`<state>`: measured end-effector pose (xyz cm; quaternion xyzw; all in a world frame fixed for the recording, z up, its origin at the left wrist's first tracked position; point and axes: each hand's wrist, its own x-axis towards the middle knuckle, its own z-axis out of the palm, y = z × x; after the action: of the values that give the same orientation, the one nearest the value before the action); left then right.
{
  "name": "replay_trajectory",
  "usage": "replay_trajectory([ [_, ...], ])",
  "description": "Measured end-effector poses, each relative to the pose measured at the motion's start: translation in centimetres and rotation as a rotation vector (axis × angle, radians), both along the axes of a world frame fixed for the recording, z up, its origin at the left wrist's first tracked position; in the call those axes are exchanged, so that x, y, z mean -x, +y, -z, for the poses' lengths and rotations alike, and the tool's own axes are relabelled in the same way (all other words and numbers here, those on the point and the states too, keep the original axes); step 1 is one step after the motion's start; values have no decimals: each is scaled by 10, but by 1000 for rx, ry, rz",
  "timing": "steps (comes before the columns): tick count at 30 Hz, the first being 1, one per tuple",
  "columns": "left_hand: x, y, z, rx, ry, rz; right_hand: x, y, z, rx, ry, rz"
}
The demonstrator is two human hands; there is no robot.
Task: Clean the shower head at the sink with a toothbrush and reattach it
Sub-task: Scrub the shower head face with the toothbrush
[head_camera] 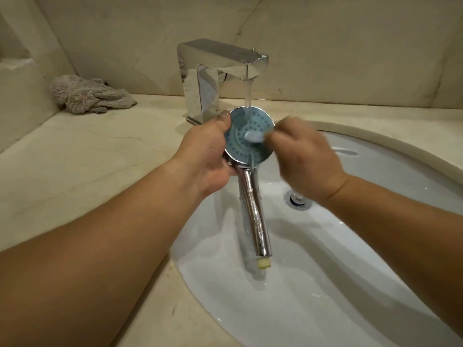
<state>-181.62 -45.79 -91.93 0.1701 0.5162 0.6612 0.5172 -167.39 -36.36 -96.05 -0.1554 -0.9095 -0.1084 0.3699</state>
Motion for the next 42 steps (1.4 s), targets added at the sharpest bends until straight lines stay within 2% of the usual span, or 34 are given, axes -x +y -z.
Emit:
replay_trajectory([
  [2,1,-1,-1,-8,-7,4,0,-5,5,-38,-63,-48],
  [6,-1,-2,0,-13,24,16,-2,8,-19,110,167,97],
  [10,-2,0,-1,-19,12,22,8,-11,-1,26,-20,-15],
  [14,-1,2,2,-17,32,34,16,0,-27,174,140,96],
  [18,1,3,2,8,3,31,19,-15,-5,63,-37,-25],
  [22,1,3,3,-11,-12,30,18,0,-26,168,129,108],
  [26,2,2,1,-4,-23,16,9,-15,0,72,-56,-35],
  [30,3,2,2,-12,-26,-14,-5,4,-9,184,140,131],
  [34,6,2,1,-4,-33,-41,-6,-14,13,102,1,18],
  [38,6,2,1,-17,-39,-44,-5,5,3,220,187,136],
  [42,6,3,4,-2,-19,-54,-8,-10,23,120,-19,34],
])
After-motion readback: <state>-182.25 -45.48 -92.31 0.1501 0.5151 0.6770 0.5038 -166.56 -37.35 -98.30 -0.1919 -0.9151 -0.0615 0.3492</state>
